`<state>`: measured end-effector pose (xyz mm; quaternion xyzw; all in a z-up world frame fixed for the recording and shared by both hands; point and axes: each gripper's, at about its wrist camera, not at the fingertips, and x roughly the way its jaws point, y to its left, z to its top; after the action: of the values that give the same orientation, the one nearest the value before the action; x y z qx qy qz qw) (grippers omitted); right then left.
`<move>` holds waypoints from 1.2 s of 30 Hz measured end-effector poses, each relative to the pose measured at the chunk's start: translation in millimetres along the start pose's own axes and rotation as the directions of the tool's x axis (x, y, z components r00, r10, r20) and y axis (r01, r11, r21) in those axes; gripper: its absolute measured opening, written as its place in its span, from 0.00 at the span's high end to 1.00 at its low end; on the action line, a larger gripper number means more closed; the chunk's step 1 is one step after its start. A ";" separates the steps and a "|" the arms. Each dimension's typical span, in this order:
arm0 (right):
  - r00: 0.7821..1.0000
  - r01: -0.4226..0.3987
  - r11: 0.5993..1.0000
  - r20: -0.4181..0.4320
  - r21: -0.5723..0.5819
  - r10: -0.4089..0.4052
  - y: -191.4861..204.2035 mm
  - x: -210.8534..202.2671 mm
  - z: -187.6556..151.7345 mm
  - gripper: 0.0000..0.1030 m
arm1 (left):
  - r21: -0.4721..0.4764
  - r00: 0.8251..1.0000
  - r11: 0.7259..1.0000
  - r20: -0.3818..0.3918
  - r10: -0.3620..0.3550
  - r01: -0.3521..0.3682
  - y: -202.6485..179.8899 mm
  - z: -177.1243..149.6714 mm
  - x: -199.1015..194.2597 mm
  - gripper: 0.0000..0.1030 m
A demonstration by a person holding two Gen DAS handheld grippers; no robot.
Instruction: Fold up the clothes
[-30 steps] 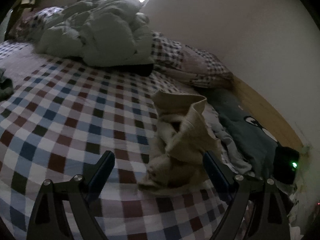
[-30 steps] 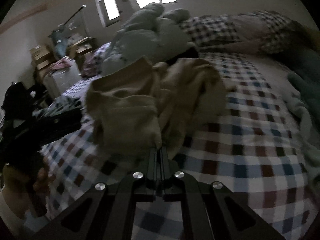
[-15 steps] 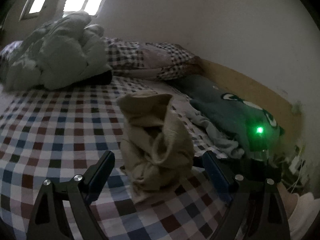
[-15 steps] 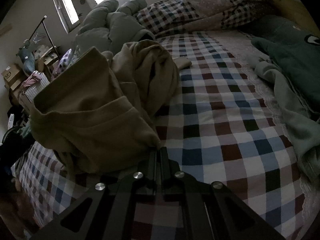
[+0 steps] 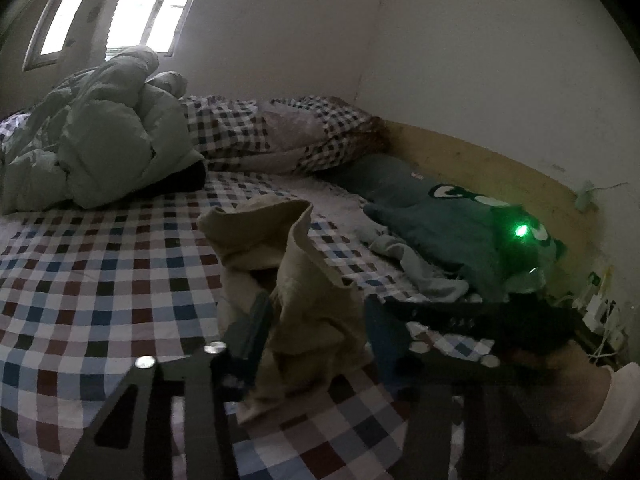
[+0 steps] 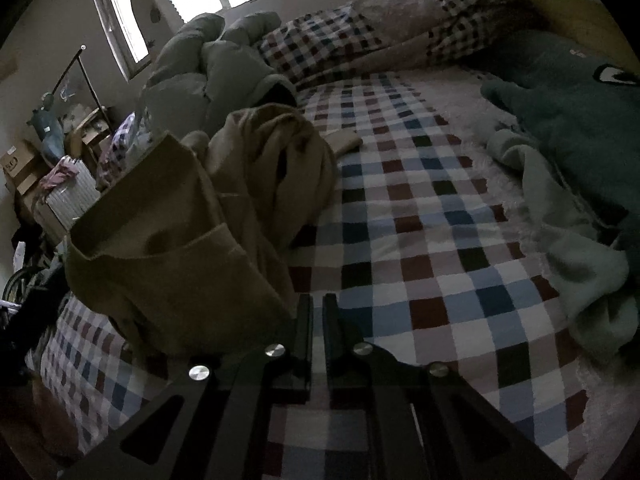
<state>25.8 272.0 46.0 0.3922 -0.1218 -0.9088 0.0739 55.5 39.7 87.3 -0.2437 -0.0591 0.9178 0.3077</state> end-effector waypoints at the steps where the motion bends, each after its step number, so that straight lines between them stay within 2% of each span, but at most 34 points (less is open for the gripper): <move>1: 1.000 -0.005 1.000 0.005 0.000 0.005 0.5 -2.1 1.4 0.95 | -0.001 1.000 1.000 -0.004 0.004 -0.004 0.2 -0.4 0.8 0.60; 6: 0.997 -0.075 0.997 0.024 -0.030 0.076 13.0 -17.4 8.3 0.90 | -0.013 1.000 1.000 -0.004 0.009 -0.009 2.8 -0.6 1.3 0.77; 8: 0.994 -0.108 0.993 0.028 -0.042 0.109 19.0 -23.0 10.8 0.79 | -0.009 1.000 1.000 -0.013 0.014 -0.014 3.3 -1.5 2.4 0.77; 10: 0.987 -0.156 0.986 0.029 -0.057 0.158 27.2 -28.1 12.6 0.64 | -0.003 1.000 1.000 -0.023 0.019 -0.019 3.7 -2.4 3.6 0.77; 16: 0.967 -0.251 0.963 0.023 -0.098 0.254 49.8 -38.0 11.7 0.58 | -0.006 0.997 0.999 -0.061 0.041 -0.041 8.1 -8.8 10.2 0.77; 23: 0.952 -0.306 0.949 -0.024 -0.073 0.305 58.6 -31.3 10.6 0.55 | 0.001 0.999 1.000 -0.035 0.005 -0.005 4.7 -9.0 1.4 0.77; 26: 0.937 -0.349 0.935 -0.027 -0.064 0.348 61.5 -34.8 12.8 0.55 | 0.001 1.000 1.000 -0.018 -0.017 0.017 0.2 -7.0 -0.8 0.86; 31: 0.907 -0.420 0.907 -0.038 -0.038 0.419 66.2 -40.0 14.0 0.55 | 0.031 1.000 0.999 -0.024 -0.020 0.021 -9.2 -8.5 3.7 0.92; 36: 0.902 -0.428 0.904 -0.059 -0.003 0.428 67.2 -35.1 13.9 0.55 | 0.064 0.999 0.998 -0.033 -0.017 0.019 -20.2 -13.3 6.7 0.95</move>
<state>42.2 217.9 98.4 0.3810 -0.1956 -0.8598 0.2780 68.1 59.3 78.1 -0.2483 -0.0269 0.9123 0.3246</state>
